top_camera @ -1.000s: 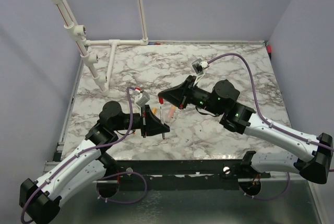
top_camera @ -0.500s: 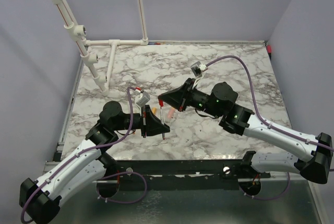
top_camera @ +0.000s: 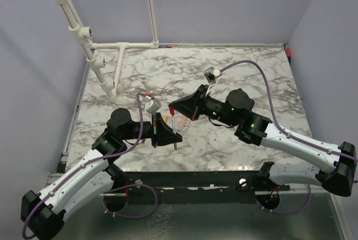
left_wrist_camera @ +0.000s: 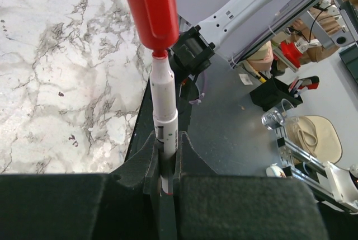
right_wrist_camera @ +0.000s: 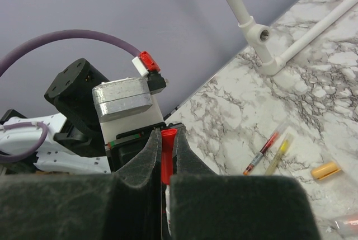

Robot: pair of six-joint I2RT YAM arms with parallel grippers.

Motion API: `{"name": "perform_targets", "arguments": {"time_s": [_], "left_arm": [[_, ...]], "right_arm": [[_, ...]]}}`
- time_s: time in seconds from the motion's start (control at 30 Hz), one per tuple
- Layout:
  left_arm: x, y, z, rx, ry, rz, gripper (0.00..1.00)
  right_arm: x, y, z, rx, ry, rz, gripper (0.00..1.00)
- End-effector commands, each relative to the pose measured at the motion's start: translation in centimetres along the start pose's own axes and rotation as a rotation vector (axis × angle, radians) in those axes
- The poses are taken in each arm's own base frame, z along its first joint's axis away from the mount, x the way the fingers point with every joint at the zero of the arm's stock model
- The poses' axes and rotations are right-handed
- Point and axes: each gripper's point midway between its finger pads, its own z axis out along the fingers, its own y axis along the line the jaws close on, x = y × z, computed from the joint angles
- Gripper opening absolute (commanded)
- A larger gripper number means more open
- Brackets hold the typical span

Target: Insert the pens into the pen caps

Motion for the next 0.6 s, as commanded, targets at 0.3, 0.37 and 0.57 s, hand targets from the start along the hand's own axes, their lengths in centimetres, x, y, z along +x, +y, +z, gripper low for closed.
{"name": "perform_targets", "arguments": {"time_s": [0.3, 0.37, 0.57], "left_arm": [[0.2, -0.3, 0.1, 0.023, 0.006, 0.015, 0.0], [0.1, -0.3, 0.0, 0.019, 0.001, 0.017, 0.0], [0.0, -0.3, 0.0, 0.015, -0.005, 0.022, 0.0]], "right_arm": [[0.8, 0.4, -0.2, -0.007, 0.01, -0.009, 0.01], [1.1, 0.2, -0.3, 0.001, 0.012, -0.006, 0.01], [2.0, -0.4, -0.8, 0.02, 0.021, 0.009, 0.01]]}}
